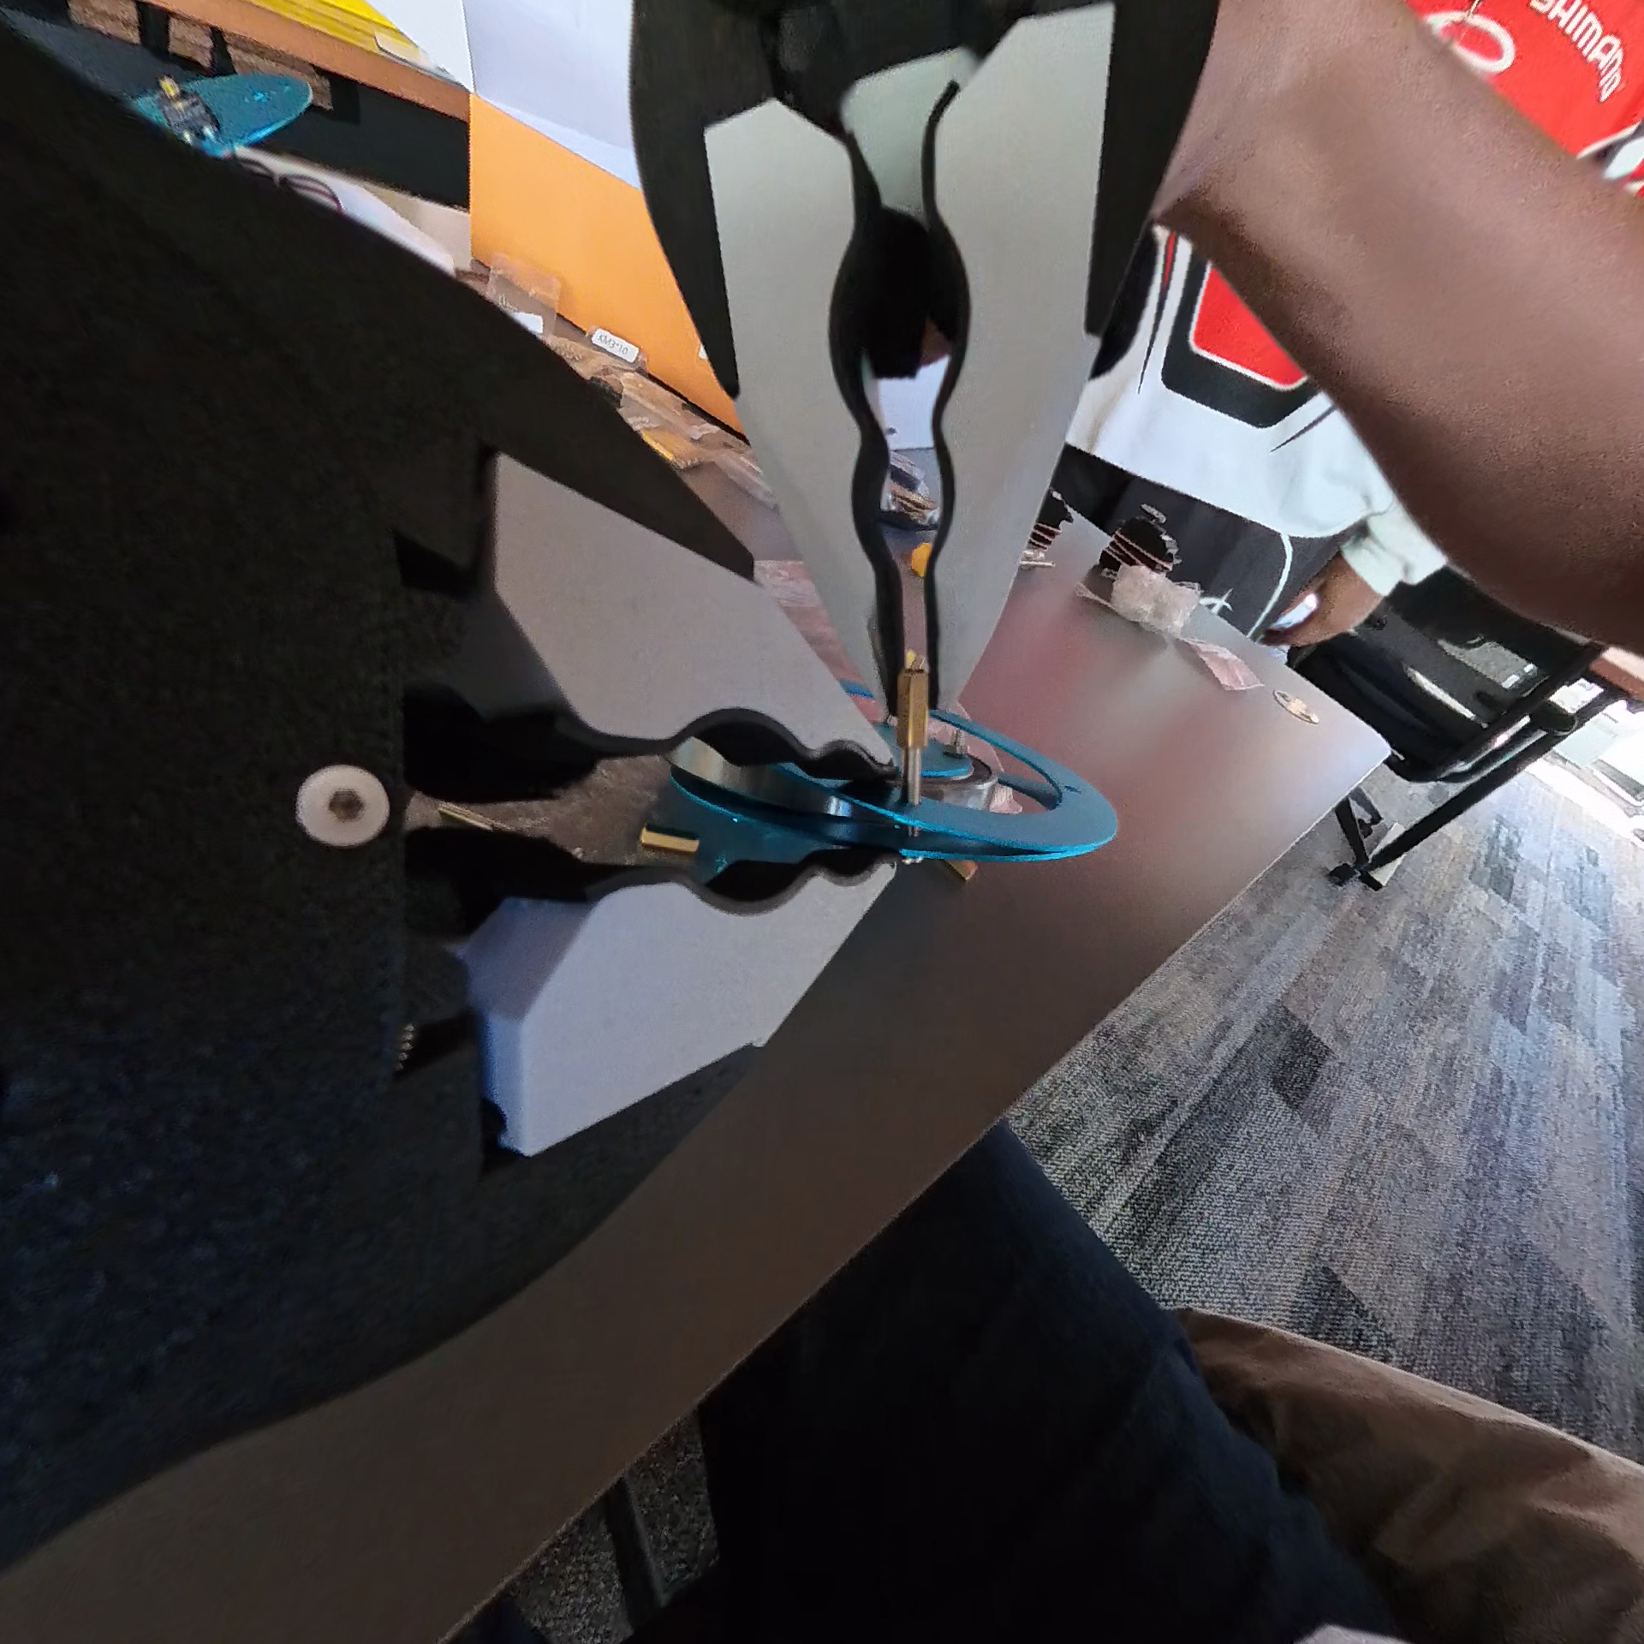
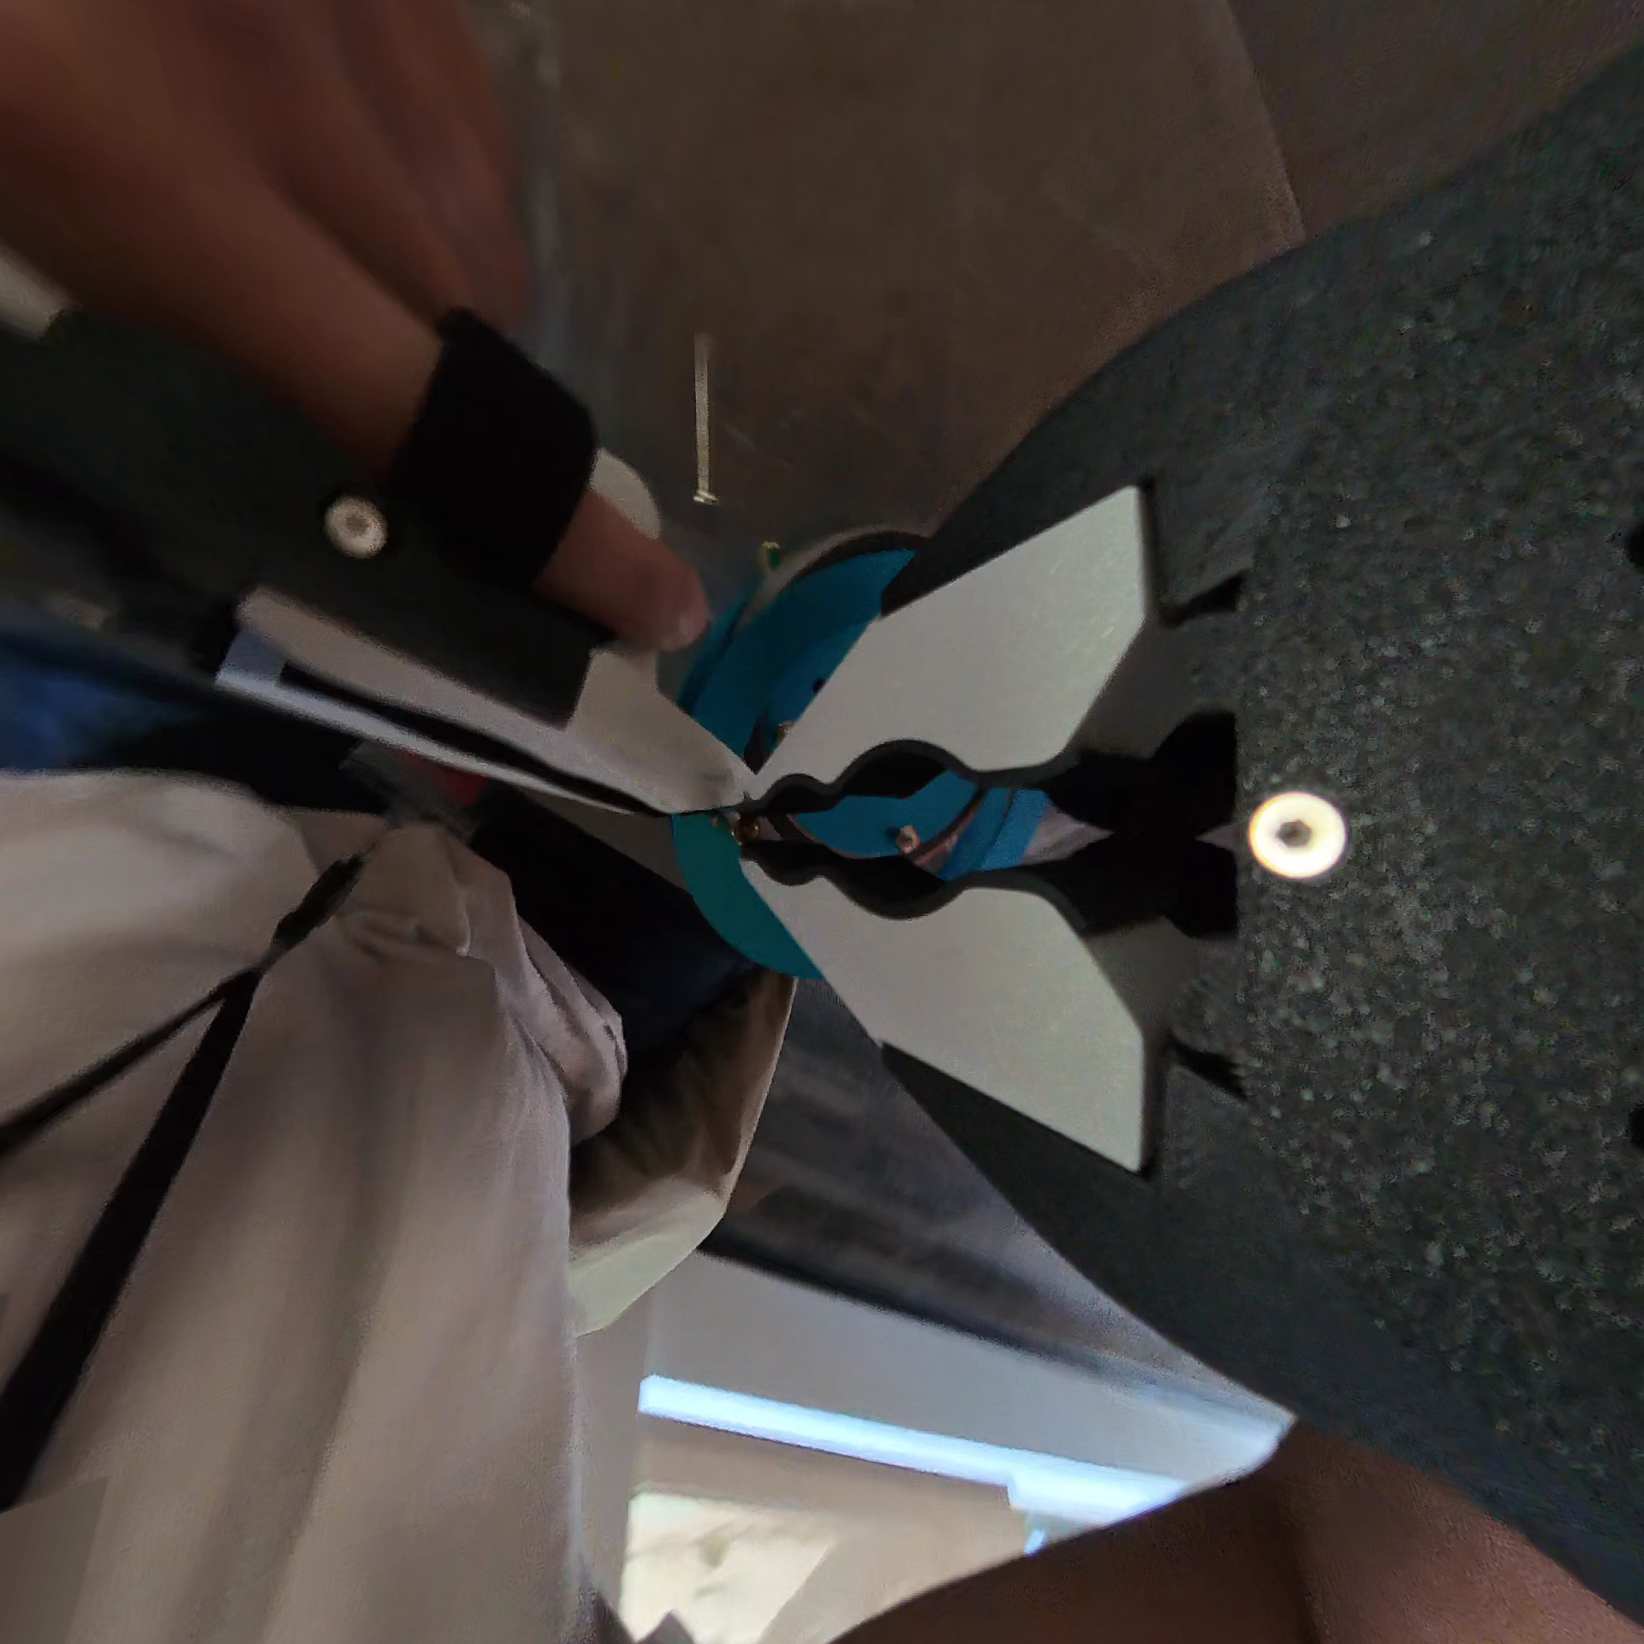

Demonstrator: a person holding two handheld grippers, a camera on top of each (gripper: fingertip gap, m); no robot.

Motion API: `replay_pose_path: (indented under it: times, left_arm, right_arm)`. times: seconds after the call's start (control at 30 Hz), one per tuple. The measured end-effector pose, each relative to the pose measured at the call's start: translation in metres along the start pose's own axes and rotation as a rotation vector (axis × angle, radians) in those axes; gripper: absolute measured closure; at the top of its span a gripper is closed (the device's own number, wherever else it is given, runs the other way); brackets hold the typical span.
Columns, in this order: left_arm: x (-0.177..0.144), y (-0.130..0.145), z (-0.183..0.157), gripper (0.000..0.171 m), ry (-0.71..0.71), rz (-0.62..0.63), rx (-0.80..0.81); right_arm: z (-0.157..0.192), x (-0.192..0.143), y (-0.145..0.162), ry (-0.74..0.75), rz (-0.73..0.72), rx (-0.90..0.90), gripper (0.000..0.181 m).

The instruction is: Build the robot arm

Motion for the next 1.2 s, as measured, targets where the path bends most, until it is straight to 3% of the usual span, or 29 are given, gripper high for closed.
replay_pose_path:
  times: [0.2, 0.53, 0.7, 0.83, 0.93, 1.0, 1.07, 1.13, 1.2]
  left_arm:
    - [0.003, 0.001, -0.007, 0.156, 0.005, 0.036, 0.056]
    - [0.005, -0.004, -0.008, 0.157, -0.025, 0.062, 0.092]
    - [0.009, -0.005, -0.014, 0.157, -0.028, 0.082, 0.138]
    - [0.008, -0.009, -0.013, 0.157, -0.029, 0.061, 0.123]
    - [0.007, -0.01, -0.012, 0.157, -0.031, 0.056, 0.122]
    - [0.007, -0.008, -0.013, 0.157, -0.026, 0.057, 0.127]
    - [0.007, -0.007, -0.014, 0.157, -0.025, 0.059, 0.131]
    - [0.007, -0.007, -0.014, 0.157, -0.023, 0.056, 0.128]
    - [0.006, -0.006, -0.013, 0.157, -0.021, 0.049, 0.12]
  right_arm:
    - [0.005, 0.008, -0.001, 0.109, -0.05, 0.487, 0.177]
    - [0.021, 0.012, -0.006, 0.442, -0.137, 1.181, 0.178]
    - [0.024, 0.018, -0.007, 0.469, -0.083, 1.324, 0.179]
    - [0.029, 0.018, -0.009, 0.472, -0.076, 1.317, 0.179]
    - [0.033, 0.012, -0.008, 0.455, -0.131, 1.192, 0.181]
    - [0.035, 0.003, -0.003, 0.42, -0.244, 1.109, 0.181]
    - [0.036, -0.012, -0.004, 0.35, -0.445, 0.999, 0.181]
    - [0.041, -0.029, -0.012, 0.3, -0.675, 0.767, 0.181]
    - [0.049, -0.037, -0.015, 0.308, -0.798, 0.479, 0.181]
Point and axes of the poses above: each gripper's, where its closed fingertips meet, x out along the fingers, y out of its underside, z = x × y across the jaws, the point moved 4 cm from there along -x, back along the fingers
